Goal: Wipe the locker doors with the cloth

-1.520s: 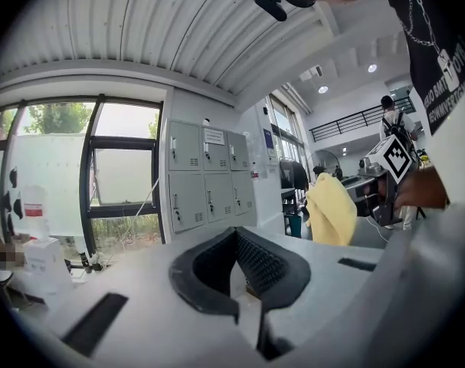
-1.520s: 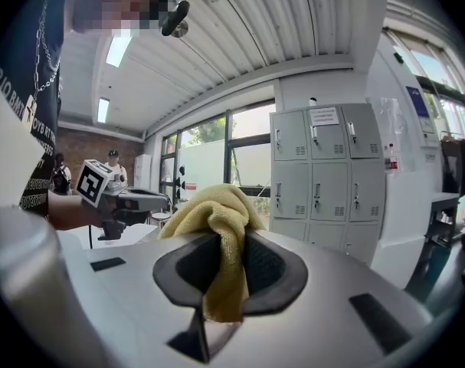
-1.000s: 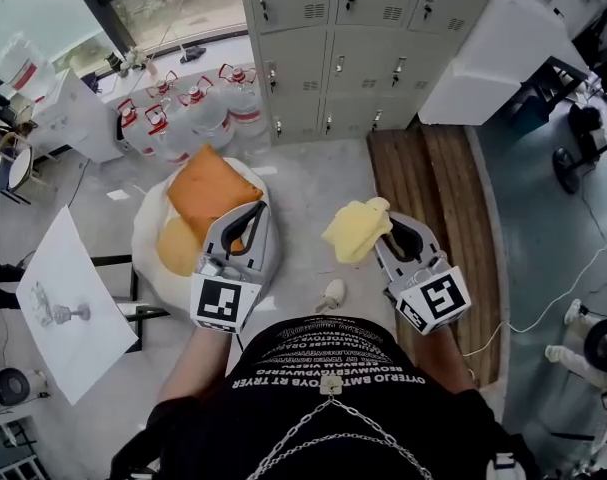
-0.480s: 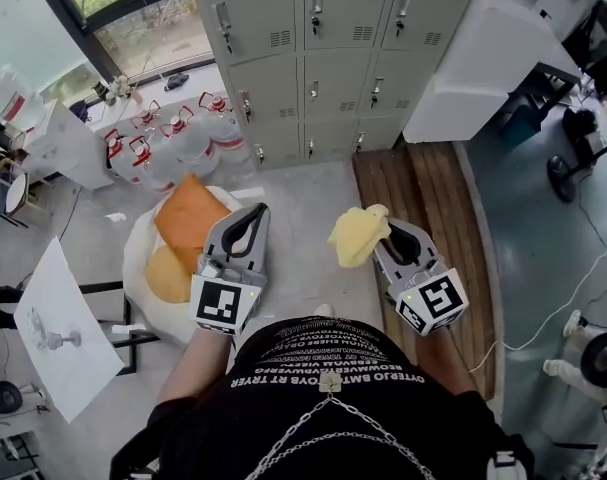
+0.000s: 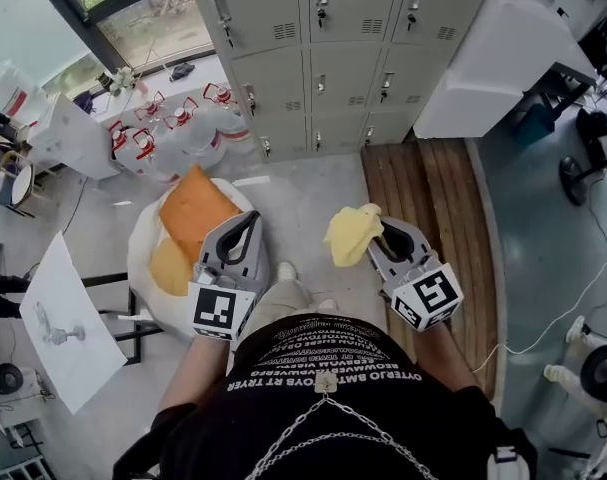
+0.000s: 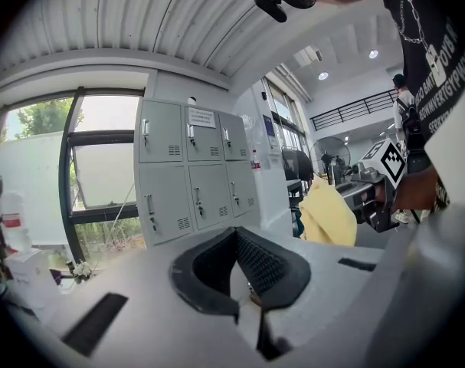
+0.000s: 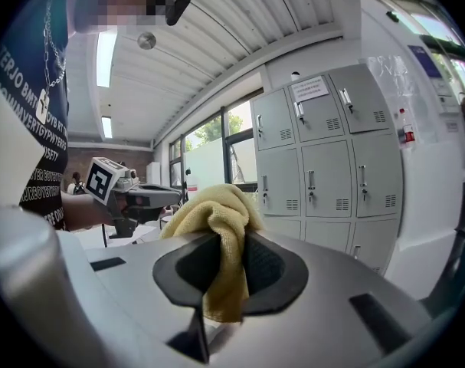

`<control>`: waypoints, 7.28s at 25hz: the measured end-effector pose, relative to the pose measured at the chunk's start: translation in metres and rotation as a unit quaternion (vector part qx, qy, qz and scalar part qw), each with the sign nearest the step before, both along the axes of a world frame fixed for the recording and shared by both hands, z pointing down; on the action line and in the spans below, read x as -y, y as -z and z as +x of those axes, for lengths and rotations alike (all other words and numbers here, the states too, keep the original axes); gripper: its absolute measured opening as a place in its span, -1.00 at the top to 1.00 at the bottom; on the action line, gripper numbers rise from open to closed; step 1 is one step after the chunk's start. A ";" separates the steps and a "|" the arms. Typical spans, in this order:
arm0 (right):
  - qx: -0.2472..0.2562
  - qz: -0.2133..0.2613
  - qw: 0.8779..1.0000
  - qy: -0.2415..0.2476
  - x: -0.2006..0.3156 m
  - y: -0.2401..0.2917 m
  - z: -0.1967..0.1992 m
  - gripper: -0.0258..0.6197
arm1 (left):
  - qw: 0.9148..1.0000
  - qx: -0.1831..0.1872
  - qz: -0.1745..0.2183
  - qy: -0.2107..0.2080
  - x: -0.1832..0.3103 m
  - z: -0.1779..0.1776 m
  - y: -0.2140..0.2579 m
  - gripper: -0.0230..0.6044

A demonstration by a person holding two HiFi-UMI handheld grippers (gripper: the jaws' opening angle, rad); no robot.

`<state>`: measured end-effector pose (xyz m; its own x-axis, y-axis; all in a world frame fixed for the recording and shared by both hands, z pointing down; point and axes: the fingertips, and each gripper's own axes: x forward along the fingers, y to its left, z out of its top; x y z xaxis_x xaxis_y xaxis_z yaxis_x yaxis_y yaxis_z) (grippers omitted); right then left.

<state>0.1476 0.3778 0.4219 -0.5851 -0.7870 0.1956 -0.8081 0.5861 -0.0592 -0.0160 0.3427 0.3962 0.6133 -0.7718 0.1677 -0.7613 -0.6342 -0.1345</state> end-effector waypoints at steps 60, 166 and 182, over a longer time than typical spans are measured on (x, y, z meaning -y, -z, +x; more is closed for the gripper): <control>-0.041 0.038 0.995 -0.087 0.334 0.026 -0.073 0.72 | 0.995 -0.035 0.009 -0.090 0.363 -0.060 0.003 0.91; 0.032 0.109 0.978 0.172 0.625 0.116 -0.105 0.72 | 0.992 -0.015 0.027 0.125 0.597 -0.079 0.010 0.91; 0.060 0.140 0.966 0.208 0.634 0.174 -0.180 0.72 | 0.996 -0.032 0.016 0.079 0.629 -0.093 0.006 0.91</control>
<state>-0.0326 -0.2564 0.2479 -0.8679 -0.4901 -0.0809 -0.4955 0.8658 0.0703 -0.1094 -0.2868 0.3897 0.4921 -0.8640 0.1065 -0.8590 -0.5018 -0.1014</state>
